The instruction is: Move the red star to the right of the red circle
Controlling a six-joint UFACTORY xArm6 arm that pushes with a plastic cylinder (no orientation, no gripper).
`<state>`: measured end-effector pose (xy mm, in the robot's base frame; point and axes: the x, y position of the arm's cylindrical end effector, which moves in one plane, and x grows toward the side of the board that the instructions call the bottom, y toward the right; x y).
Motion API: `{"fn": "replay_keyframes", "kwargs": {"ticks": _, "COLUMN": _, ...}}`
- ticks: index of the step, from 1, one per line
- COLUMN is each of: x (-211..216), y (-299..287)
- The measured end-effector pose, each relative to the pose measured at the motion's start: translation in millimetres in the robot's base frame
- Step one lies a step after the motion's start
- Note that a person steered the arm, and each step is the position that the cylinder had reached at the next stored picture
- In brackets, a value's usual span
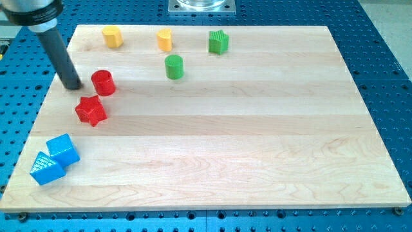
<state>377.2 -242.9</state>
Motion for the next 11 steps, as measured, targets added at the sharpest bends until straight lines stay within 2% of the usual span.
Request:
{"fn": "replay_keyframes", "kwargs": {"ticks": 1, "x": 0, "y": 55}}
{"fn": "replay_keyframes", "kwargs": {"ticks": 2, "x": 4, "y": 53}}
{"fn": "replay_keyframes", "kwargs": {"ticks": 3, "x": 44, "y": 16}}
{"fn": "replay_keyframes", "kwargs": {"ticks": 5, "x": 80, "y": 30}}
{"fn": "replay_keyframes", "kwargs": {"ticks": 6, "x": 116, "y": 5}}
{"fn": "replay_keyframes", "kwargs": {"ticks": 7, "x": 112, "y": 62}}
{"fn": "replay_keyframes", "kwargs": {"ticks": 8, "x": 78, "y": 151}}
{"fn": "replay_keyframes", "kwargs": {"ticks": 9, "x": 73, "y": 181}}
{"fn": "replay_keyframes", "kwargs": {"ticks": 10, "x": 110, "y": 186}}
{"fn": "replay_keyframes", "kwargs": {"ticks": 11, "x": 144, "y": 239}}
